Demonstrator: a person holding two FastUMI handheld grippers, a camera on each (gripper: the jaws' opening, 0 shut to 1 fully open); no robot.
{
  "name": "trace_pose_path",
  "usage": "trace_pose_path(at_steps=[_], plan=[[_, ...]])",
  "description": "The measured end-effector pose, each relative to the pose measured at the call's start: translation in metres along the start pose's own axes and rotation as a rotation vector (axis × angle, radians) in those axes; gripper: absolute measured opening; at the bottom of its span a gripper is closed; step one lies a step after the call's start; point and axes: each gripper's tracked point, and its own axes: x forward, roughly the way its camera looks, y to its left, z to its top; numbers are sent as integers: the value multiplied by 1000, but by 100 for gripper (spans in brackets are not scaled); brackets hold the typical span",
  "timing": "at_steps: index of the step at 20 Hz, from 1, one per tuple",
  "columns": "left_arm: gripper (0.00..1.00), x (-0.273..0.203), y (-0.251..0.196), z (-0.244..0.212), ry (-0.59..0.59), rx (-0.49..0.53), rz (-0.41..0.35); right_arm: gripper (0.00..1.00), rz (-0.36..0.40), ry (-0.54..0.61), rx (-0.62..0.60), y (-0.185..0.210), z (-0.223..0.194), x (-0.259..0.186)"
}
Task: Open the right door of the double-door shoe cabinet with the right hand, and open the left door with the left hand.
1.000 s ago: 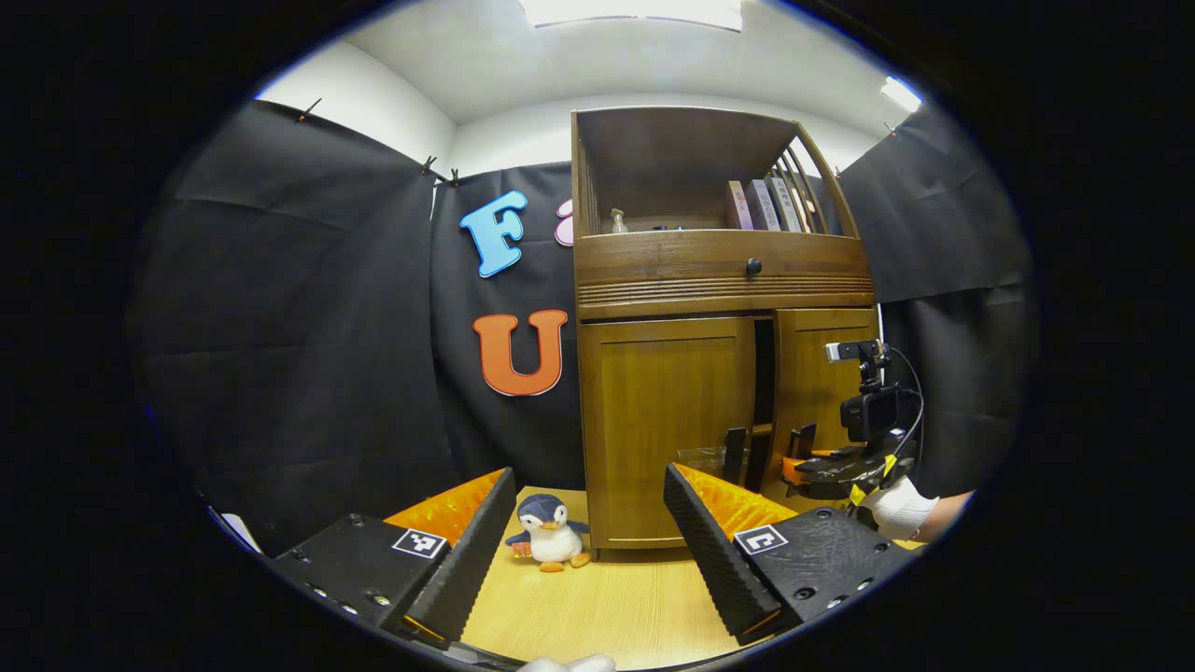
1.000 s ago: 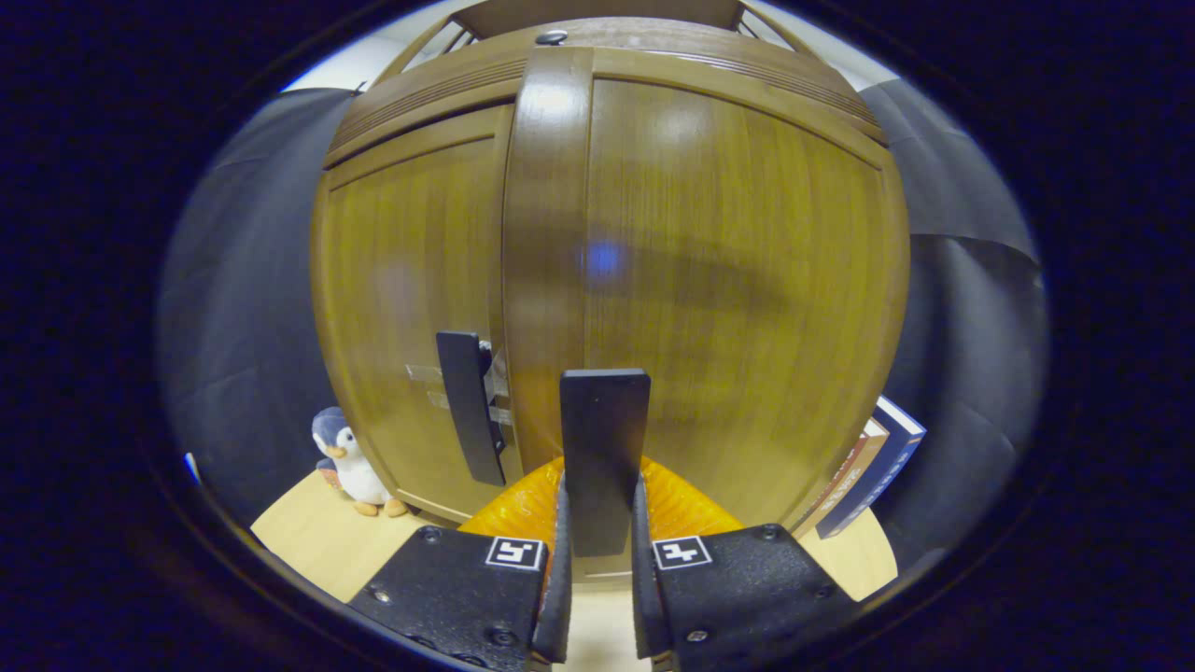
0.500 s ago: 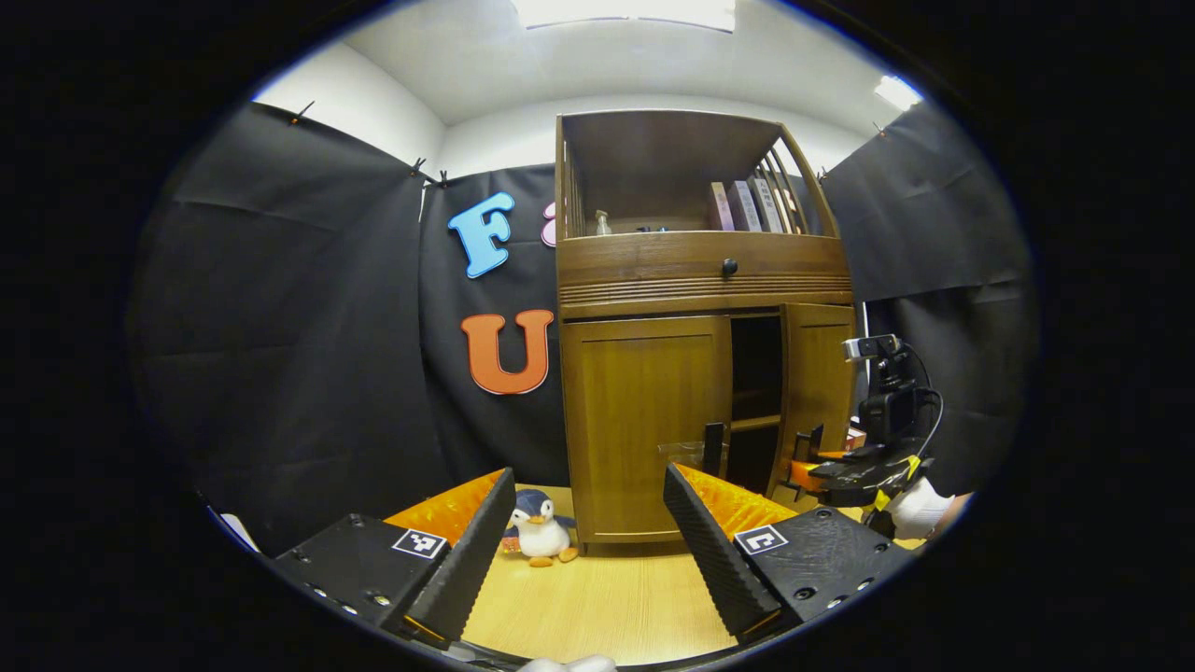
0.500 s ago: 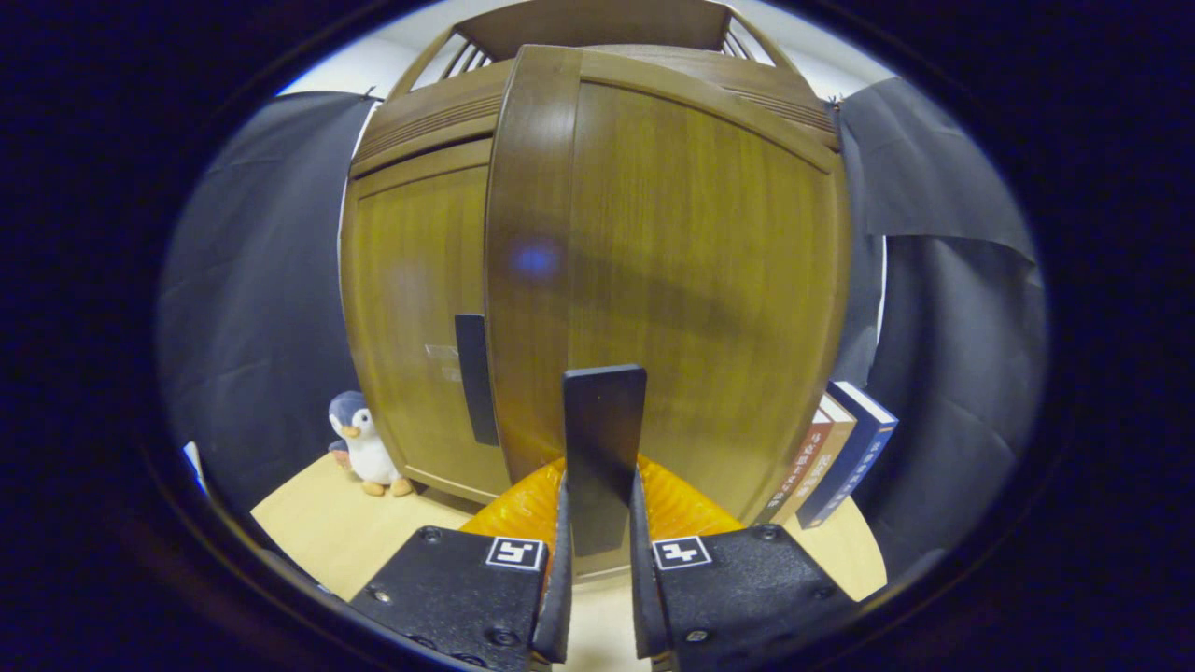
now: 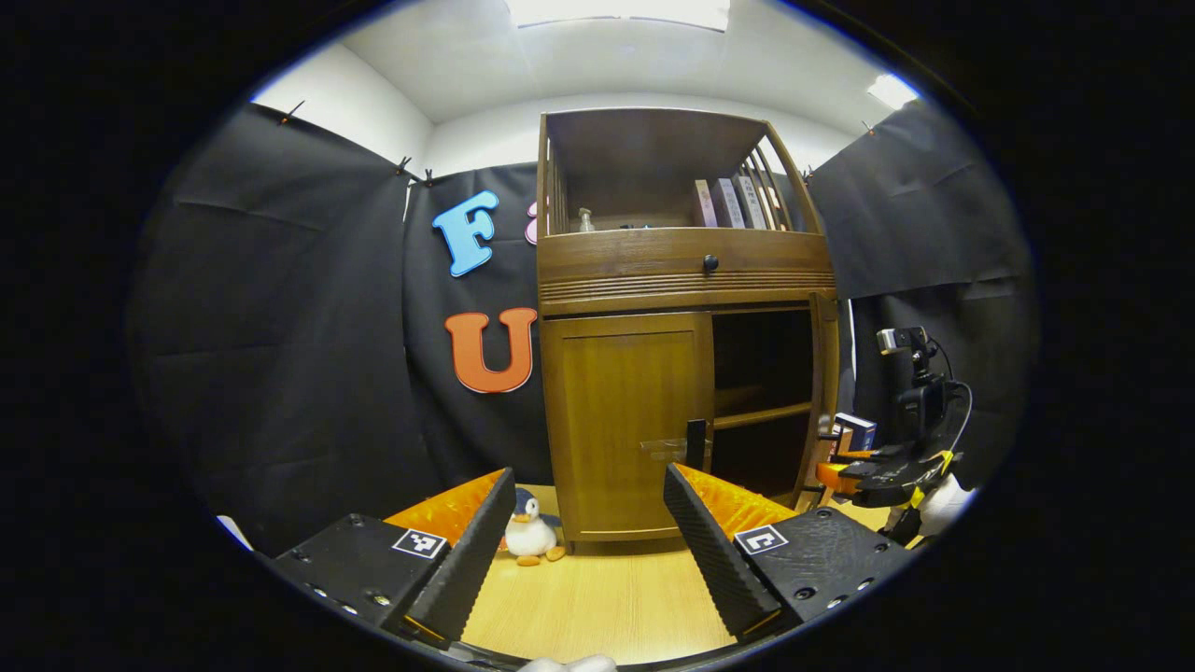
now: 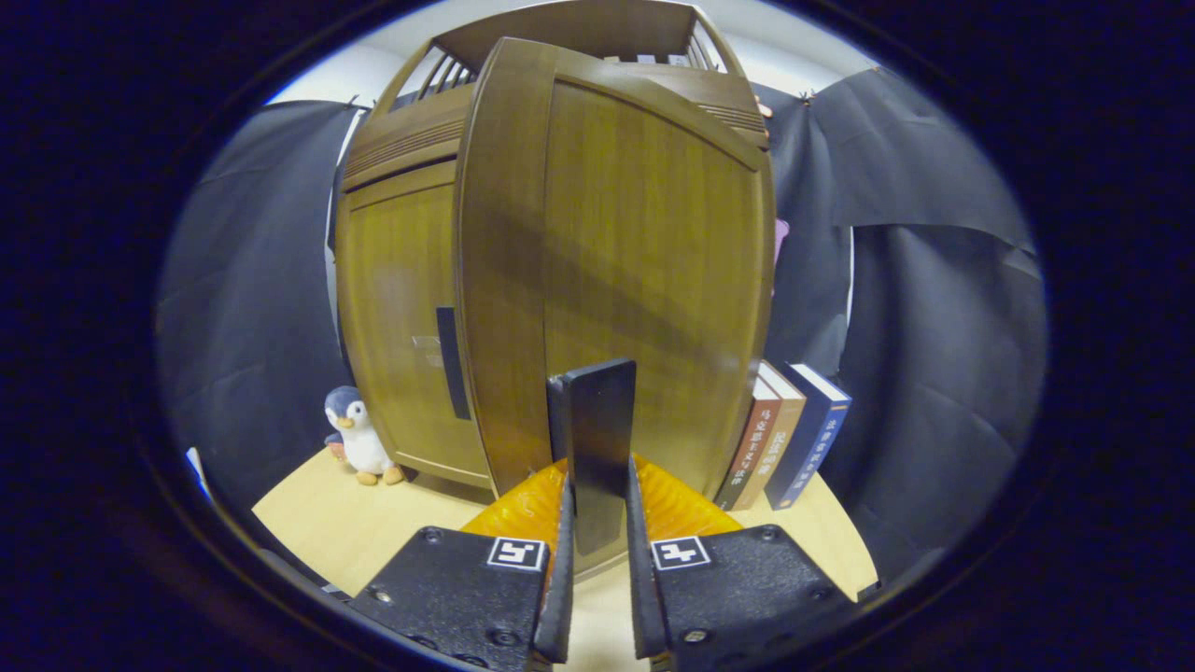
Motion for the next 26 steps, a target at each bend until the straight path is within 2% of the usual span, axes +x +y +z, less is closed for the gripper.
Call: trace_pose_path(at_steps=[11,15,17,26], plan=[[96,18,-43,1,1,0,-112,19,-108,2,34,-69,-13,-39],[96,21,-64,4,-8,-4,-152,12,-156,-2,78,-108,-15,-49],[96,22,-73,5,-11,-2,-166,6,-189,-6,57,-129,-16,-51],[96,31,-86,1,-4,-7,-155,4,-85,-21,78,-163,-14,-54]])
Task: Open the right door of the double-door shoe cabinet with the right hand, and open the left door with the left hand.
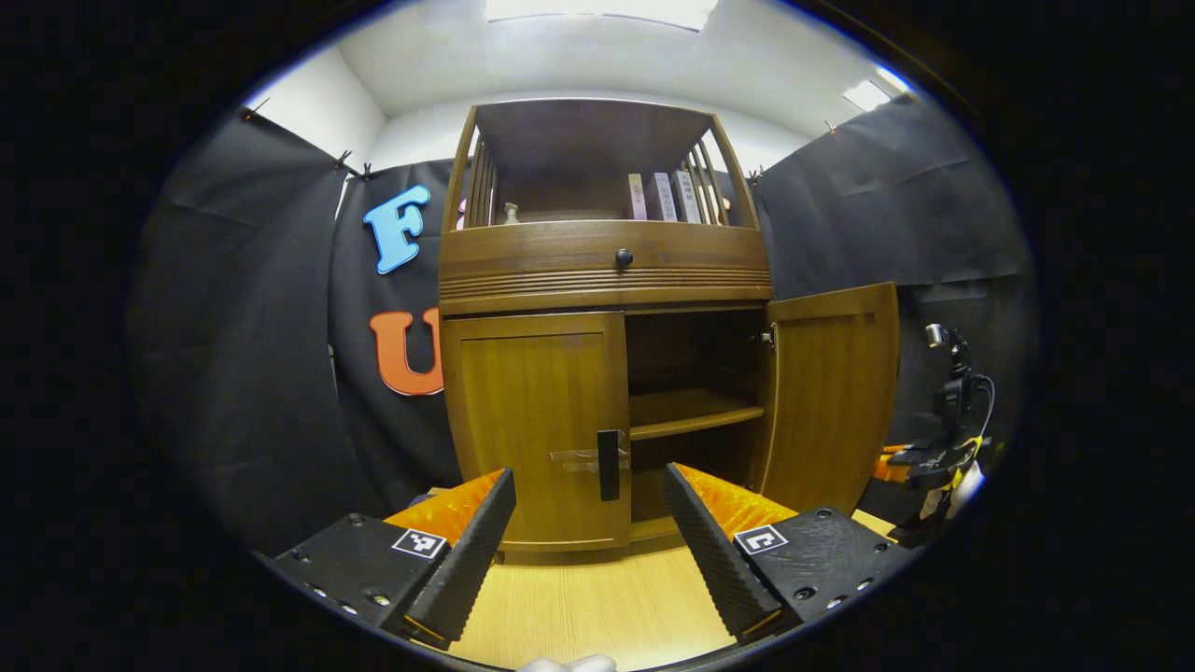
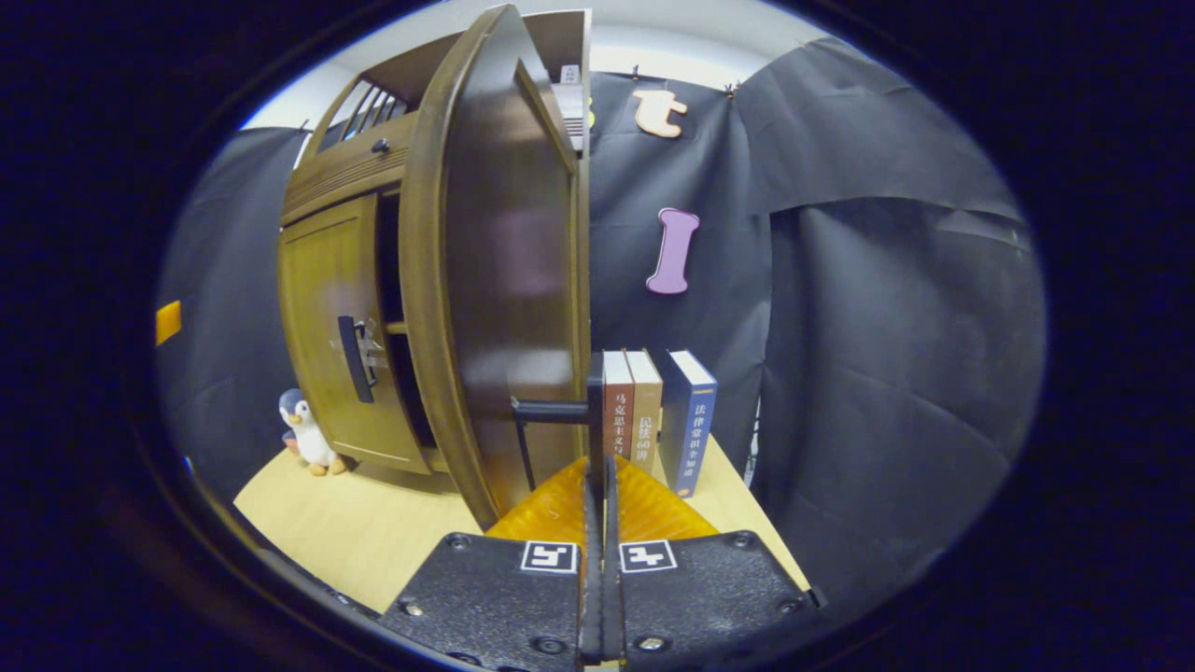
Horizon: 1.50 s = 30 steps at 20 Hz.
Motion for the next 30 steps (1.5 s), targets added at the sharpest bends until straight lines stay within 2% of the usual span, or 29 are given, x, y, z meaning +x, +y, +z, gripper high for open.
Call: trace_pose_path(at_steps=[5,11,13,14,16,17,20,21,22,23,28,30], plan=[[96,10,-7,-3,6,-27,30,4,97,11,-18,-26,4,5],[96,23,-16,-9,37,-8,90,4,194,25,-43,-45,5,11],[100,27,-22,-10,46,-6,96,4,212,29,-56,-46,6,12],[96,29,-25,-10,47,-4,98,4,217,34,-60,-47,7,13],[96,31,-26,-9,47,-2,108,6,209,51,-59,-52,7,10],[96,32,-27,-8,42,-6,108,4,191,47,-61,-60,7,9],[96,38,-23,-9,43,-2,109,57,139,21,-36,-81,22,-12],[100,40,-20,-9,42,3,111,75,112,5,-38,-84,30,-26],[96,44,-15,-11,44,8,114,92,68,-20,-57,-90,40,-39],[96,47,-9,-14,48,10,120,99,23,-50,-76,-93,54,-54],[96,69,19,-20,43,15,135,99,-144,-157,-42,-67,101,-106],[96,78,27,-22,36,16,127,99,-172,-181,-31,-42,107,-121]])
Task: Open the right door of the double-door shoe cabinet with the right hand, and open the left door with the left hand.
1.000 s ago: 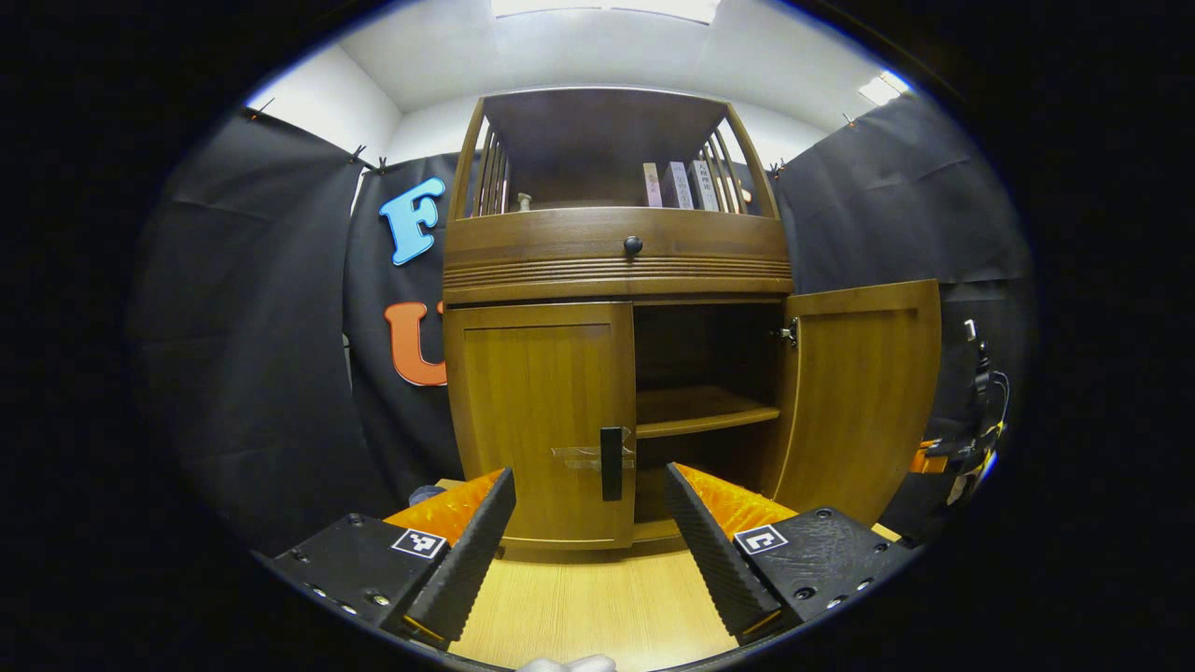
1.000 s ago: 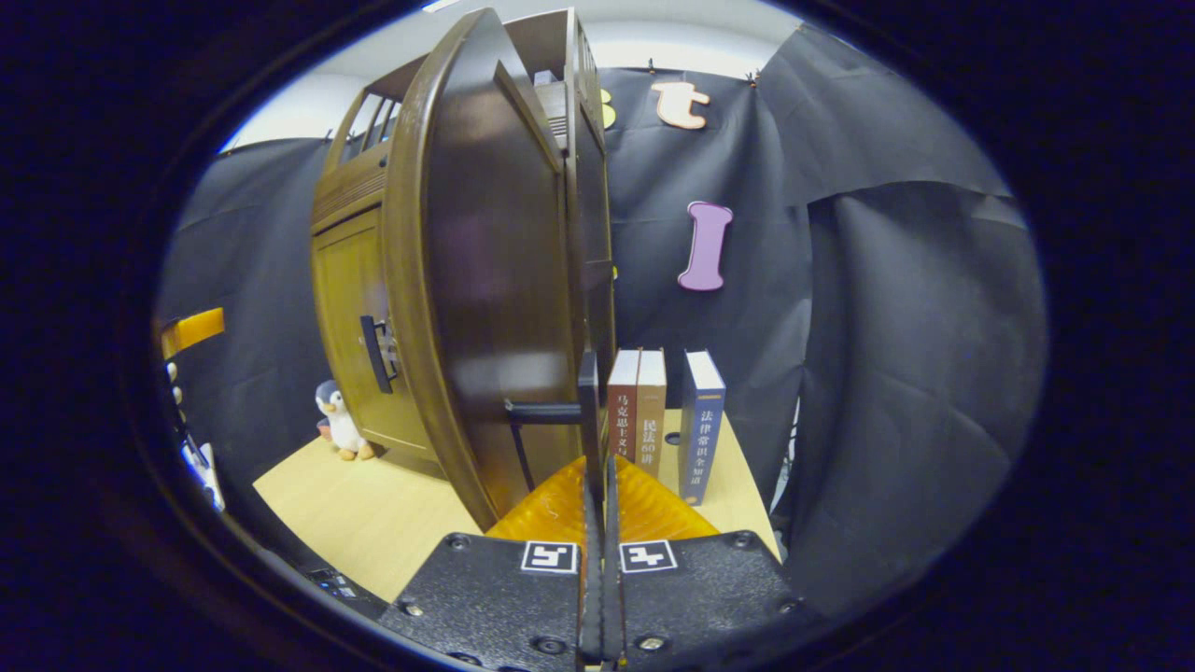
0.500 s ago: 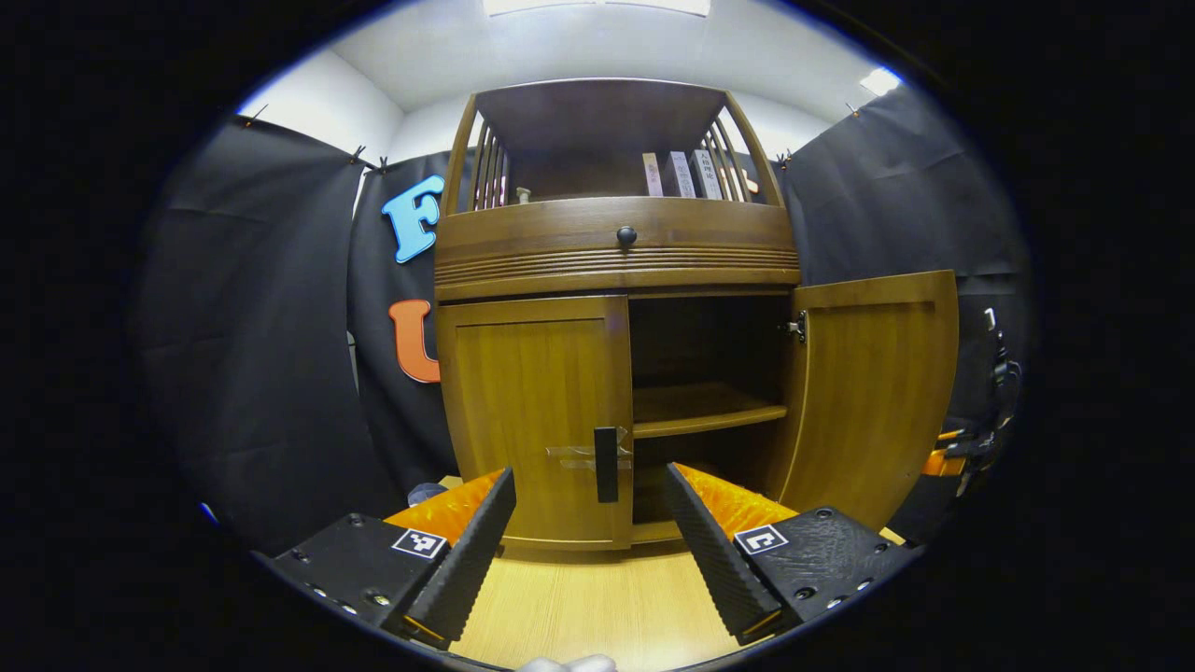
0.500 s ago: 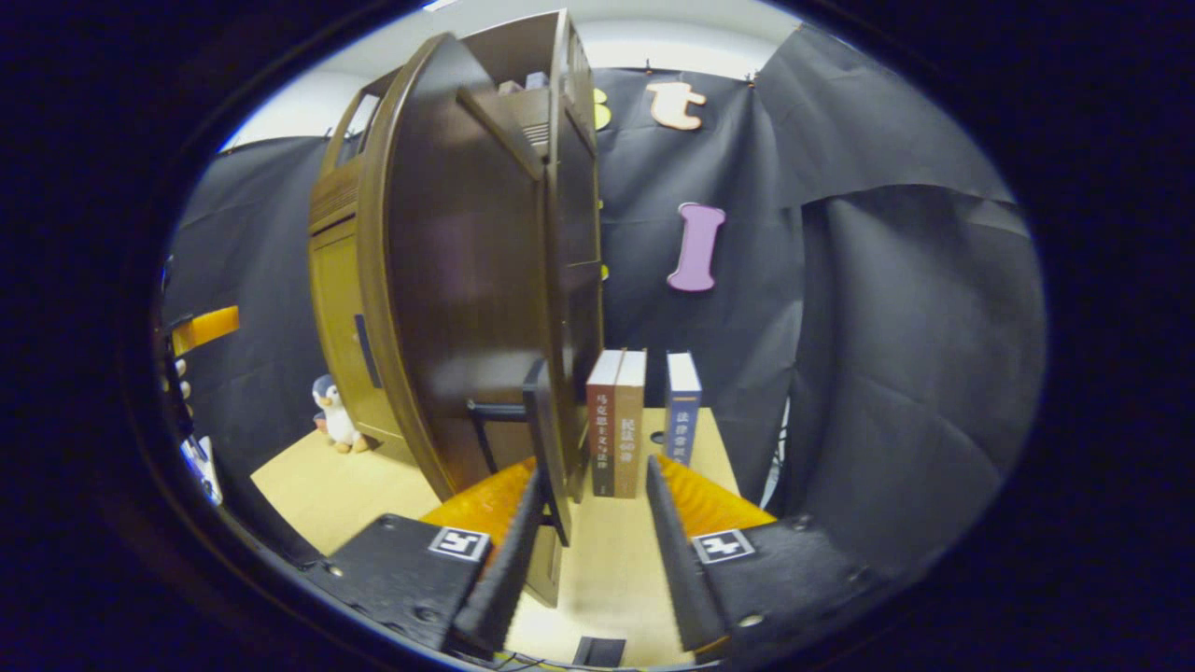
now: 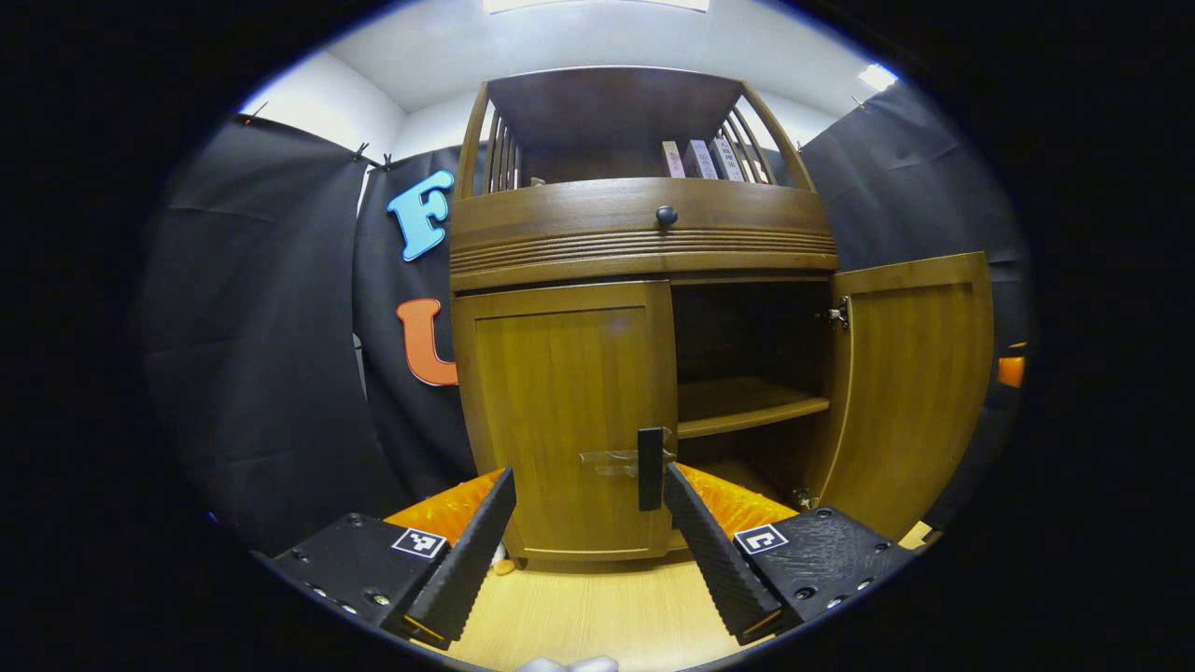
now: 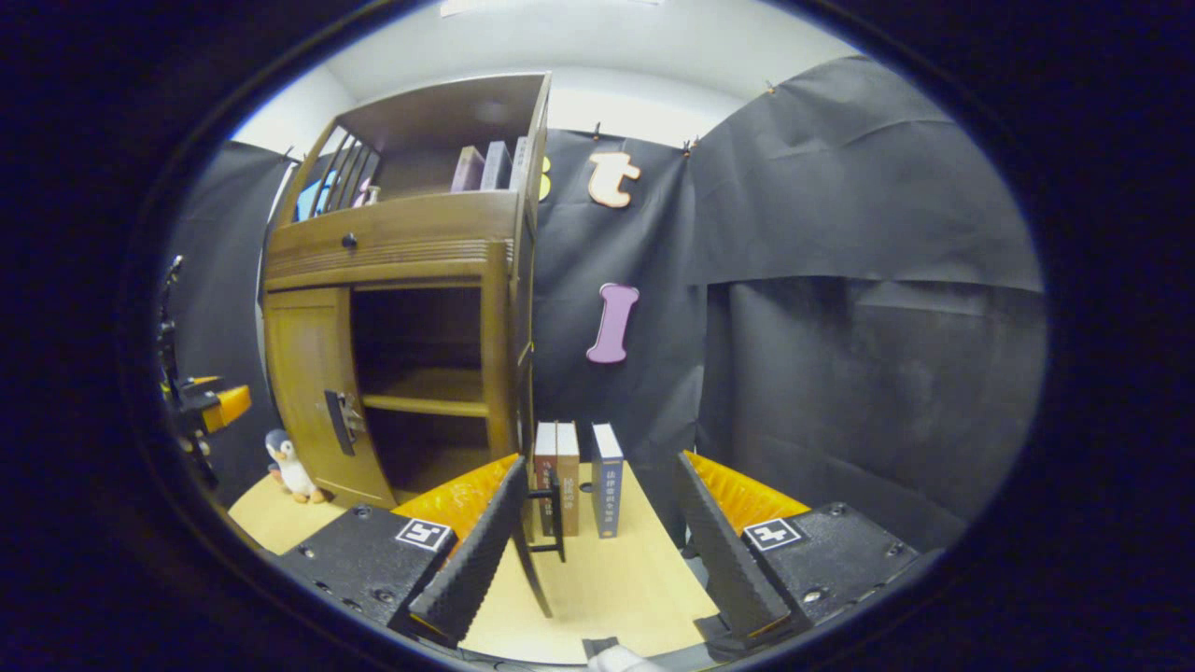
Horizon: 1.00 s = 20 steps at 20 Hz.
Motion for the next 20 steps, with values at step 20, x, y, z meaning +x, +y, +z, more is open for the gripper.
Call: trace_pose_path(at_steps=[20], plan=[[95,136,-60,-73,11,-14,-109,98,48,77,-15,166,-31,-14]])
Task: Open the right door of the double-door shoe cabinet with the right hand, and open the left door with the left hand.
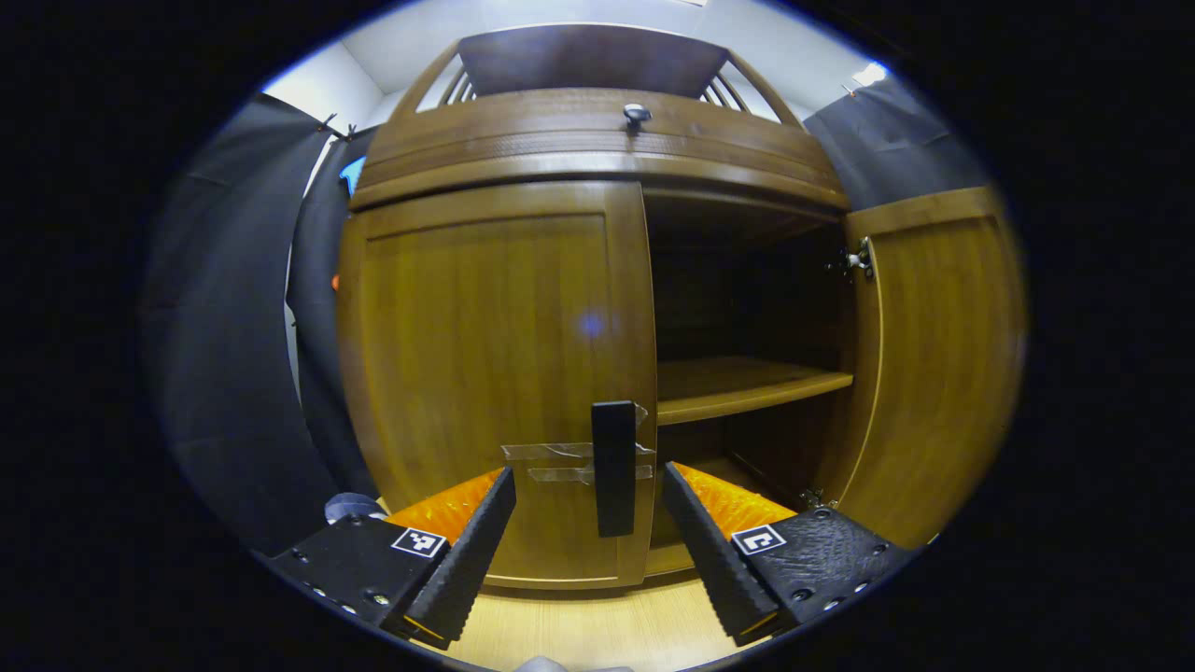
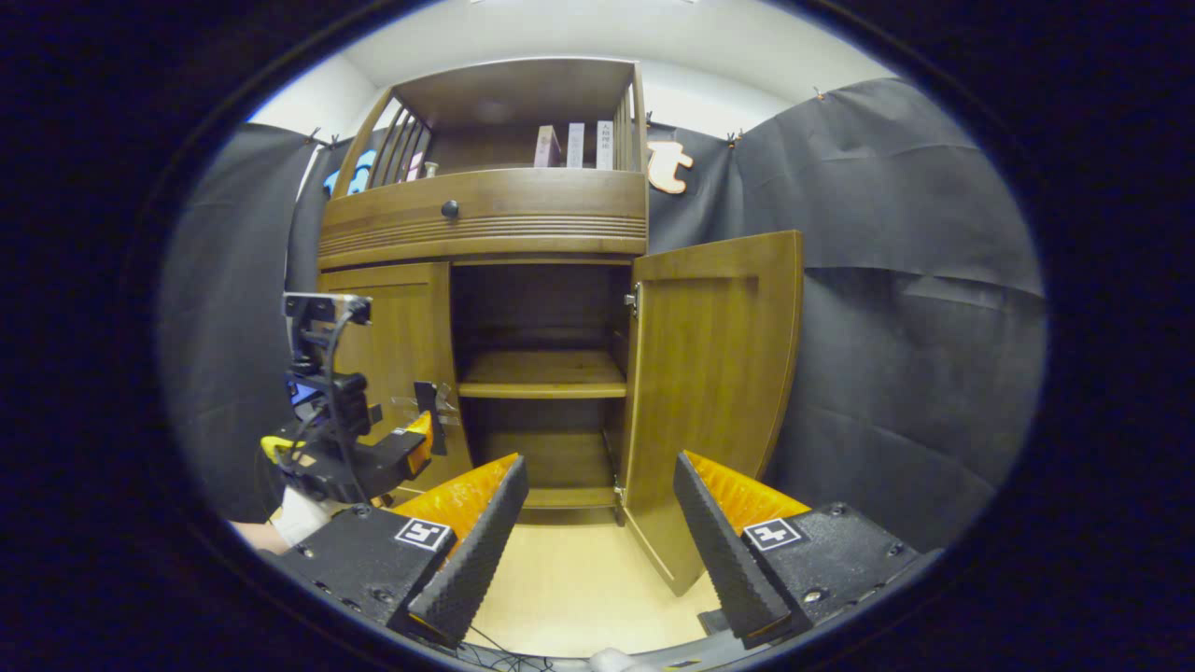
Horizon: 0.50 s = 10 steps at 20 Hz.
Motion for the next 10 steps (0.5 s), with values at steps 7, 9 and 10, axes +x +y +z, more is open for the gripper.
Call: trace_pose_path(at_steps=[7,9,10], plan=[[74,51,-8,-17,19,-29,-9,100,-28,34,-39,-4,1,0],[70,57,-9,-16,15,-37,-17,99,-27,45,-42,-5,-2,1],[74,58,-7,-14,8,-40,-13,99,-24,50,-42,-4,-3,1]])
